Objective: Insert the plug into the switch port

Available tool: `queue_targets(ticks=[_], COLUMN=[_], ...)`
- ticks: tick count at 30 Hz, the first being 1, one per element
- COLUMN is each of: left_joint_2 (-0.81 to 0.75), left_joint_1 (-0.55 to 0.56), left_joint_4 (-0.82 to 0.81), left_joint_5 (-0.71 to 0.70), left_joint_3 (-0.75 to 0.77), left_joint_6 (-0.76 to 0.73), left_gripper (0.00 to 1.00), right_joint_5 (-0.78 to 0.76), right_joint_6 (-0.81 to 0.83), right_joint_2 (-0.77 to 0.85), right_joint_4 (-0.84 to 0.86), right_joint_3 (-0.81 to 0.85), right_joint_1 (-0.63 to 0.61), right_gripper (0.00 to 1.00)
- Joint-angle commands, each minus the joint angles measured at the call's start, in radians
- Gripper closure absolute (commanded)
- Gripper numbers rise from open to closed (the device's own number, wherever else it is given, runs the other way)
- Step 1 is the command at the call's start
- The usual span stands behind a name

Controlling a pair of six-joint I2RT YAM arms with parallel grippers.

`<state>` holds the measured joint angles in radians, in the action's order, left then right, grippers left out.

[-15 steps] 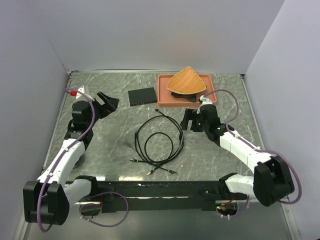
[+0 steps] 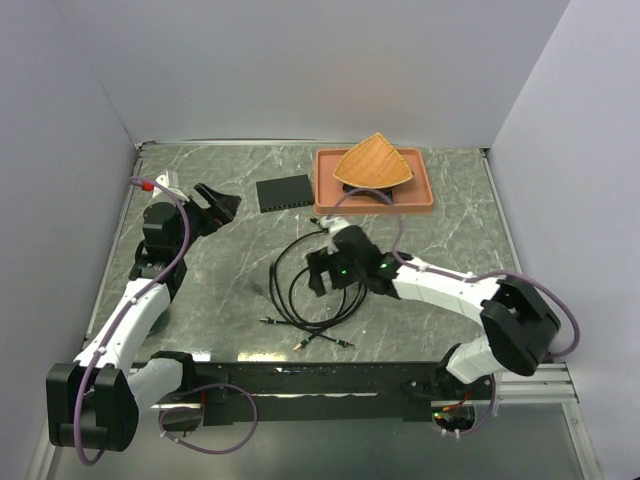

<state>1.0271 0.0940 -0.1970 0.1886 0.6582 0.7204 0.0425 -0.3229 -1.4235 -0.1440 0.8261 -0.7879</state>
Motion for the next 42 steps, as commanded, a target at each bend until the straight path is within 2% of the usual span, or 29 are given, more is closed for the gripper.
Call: queue_targets(ticks=[1, 4, 8, 12, 17, 20, 33, 36, 37, 38, 42], left_joint_2=[0.011, 0.021, 0.028, 0.021, 0.005, 0.001, 0.028, 0.028, 0.025, 0.025, 0.011], left_joint_1=[0.0, 0.0, 0.0, 0.001, 0.0, 0.0, 0.0, 0.0, 0.0, 0.0, 0.0], left_joint_4=[-0.01, 0.008, 0.04, 0.051, 0.07, 0.067, 0.056, 0.073, 0.077, 0.082, 0.085], left_joint_5=[-0.005, -0.011, -0.031, -0.04, -0.064, -0.069, -0.052, -0.063, -0.07, -0.074, -0.087], left_joint_3=[0.021, 0.029, 0.043, 0.046, 0.047, 0.046, 0.049, 0.054, 0.055, 0.057, 0.052], left_joint_6=[0.016, 0.014, 0.007, -0.004, -0.013, -0.019, -0.016, -0.022, -0.024, -0.027, -0.035], left_gripper=[0.04, 0.04, 0.04, 0.04, 0.04, 0.04, 0.04, 0.04, 0.04, 0.04, 0.04], right_joint_5=[-0.003, 0.037, 0.089, 0.089, 0.103, 0.138, 0.235, 0.215, 0.203, 0.189, 0.013], right_joint_6=[0.035, 0.021, 0.025, 0.024, 0.025, 0.022, 0.005, 0.004, 0.002, 0.001, 0.018], right_joint_2=[-0.084, -0.144, -0.212, -0.284, -0.345, -0.365, -0.456, -0.48, -0.48, -0.474, -0.356], right_joint_4=[0.001, 0.024, 0.034, -0.02, -0.045, -0.034, -0.037, -0.049, -0.06, -0.06, -0.075], right_joint_3=[0.096, 0.129, 0.195, 0.263, 0.288, 0.281, 0.315, 0.33, 0.334, 0.328, 0.297], right_joint_1=[-0.106, -0.137, -0.158, -0.168, -0.168, -0.168, -0.198, -0.201, -0.201, -0.201, -0.189], right_gripper=[0.01, 0.05, 0.17, 0.26, 0.41, 0.47, 0.55, 0.77, 0.95, 1.0, 1.0])
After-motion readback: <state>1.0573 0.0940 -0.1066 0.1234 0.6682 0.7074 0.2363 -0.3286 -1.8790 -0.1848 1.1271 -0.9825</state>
